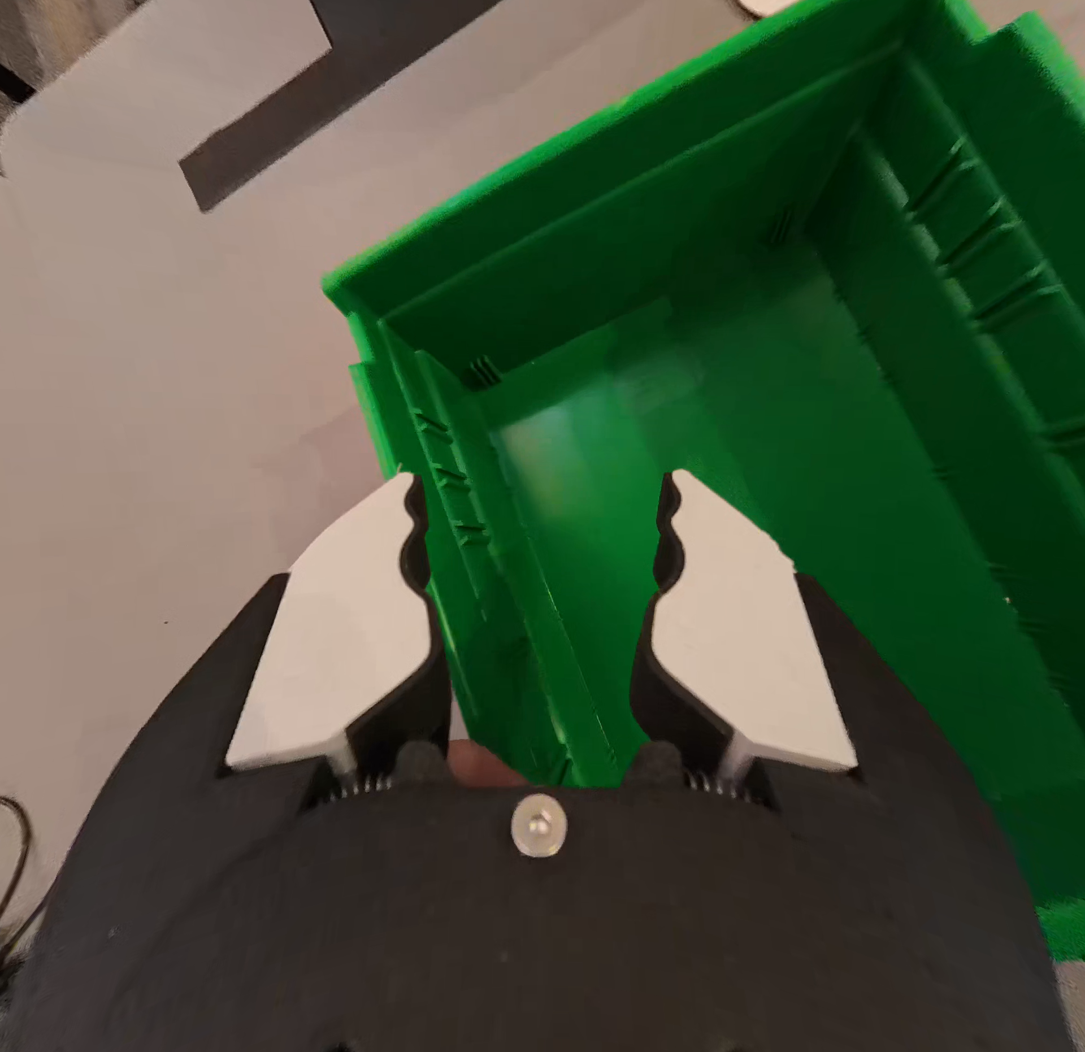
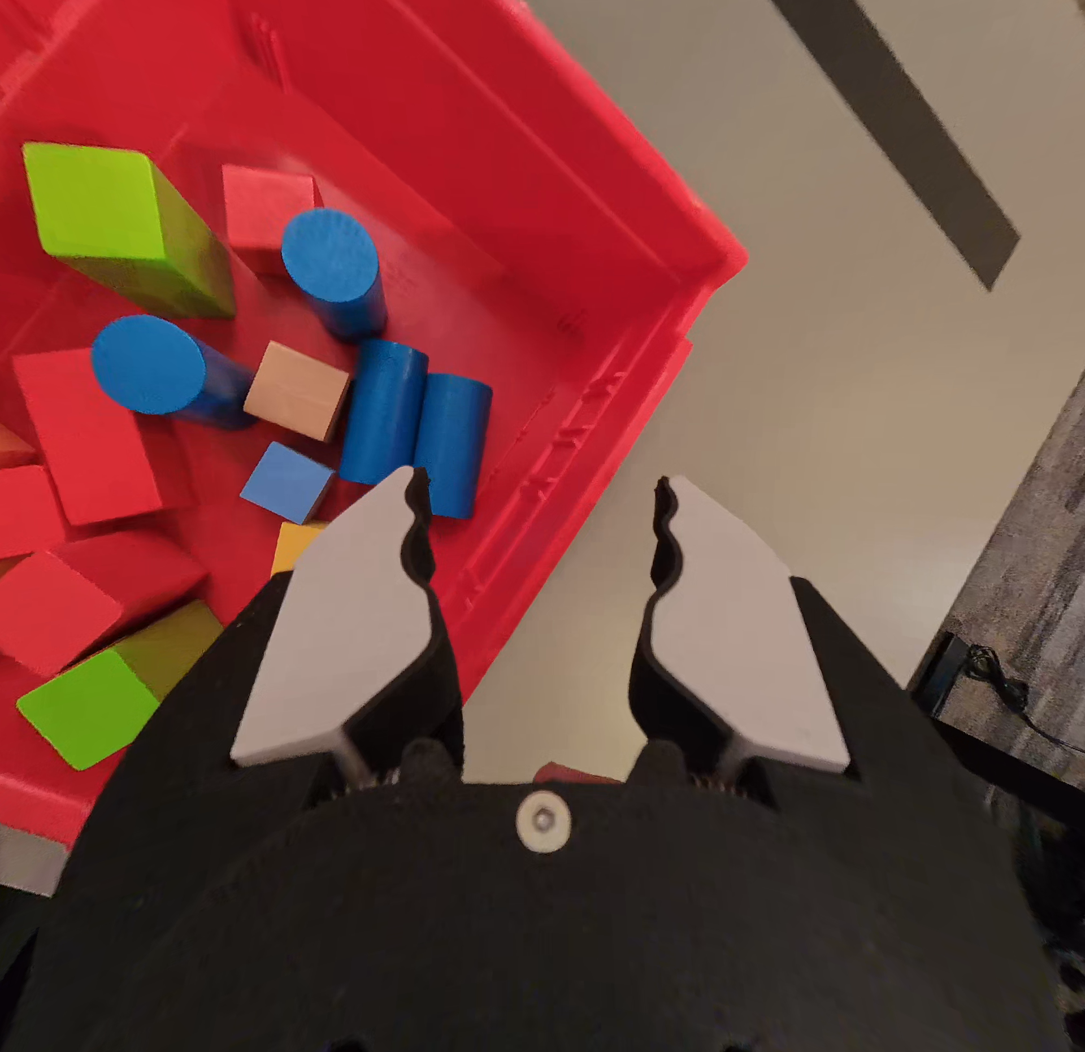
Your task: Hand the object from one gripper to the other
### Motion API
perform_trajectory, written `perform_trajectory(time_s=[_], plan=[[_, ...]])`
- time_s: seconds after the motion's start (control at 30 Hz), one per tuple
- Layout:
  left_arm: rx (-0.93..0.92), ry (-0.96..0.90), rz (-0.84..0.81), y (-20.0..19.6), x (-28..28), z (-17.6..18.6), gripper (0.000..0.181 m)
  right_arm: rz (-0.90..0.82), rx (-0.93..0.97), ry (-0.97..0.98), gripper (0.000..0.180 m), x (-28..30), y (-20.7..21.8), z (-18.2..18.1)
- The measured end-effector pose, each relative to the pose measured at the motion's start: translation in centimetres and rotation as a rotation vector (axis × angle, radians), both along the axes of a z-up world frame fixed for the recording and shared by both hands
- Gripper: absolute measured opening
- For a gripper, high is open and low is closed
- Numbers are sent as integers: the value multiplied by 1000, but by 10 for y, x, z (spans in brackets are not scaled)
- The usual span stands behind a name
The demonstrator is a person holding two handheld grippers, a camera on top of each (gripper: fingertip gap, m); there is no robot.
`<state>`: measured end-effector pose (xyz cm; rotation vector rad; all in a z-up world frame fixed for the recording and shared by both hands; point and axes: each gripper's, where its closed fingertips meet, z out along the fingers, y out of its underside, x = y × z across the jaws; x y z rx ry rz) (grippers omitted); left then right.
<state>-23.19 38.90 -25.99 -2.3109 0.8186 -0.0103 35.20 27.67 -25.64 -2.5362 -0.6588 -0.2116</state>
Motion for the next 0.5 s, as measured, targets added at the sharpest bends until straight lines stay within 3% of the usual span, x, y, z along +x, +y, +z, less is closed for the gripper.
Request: perform_trajectory(time_s=[0.17, 0.33, 0.5], plan=[[3, 140, 19, 1, -17, -5, 19, 10, -56, 11, 70, -4, -1, -18], [52, 156, 117, 10, -41, 6, 53, -2, -49, 8, 65, 0, 0, -19], [-72, 204, 102, 0, -58, -22, 45, -3, -81, 28, 64, -1, -3, -26]])
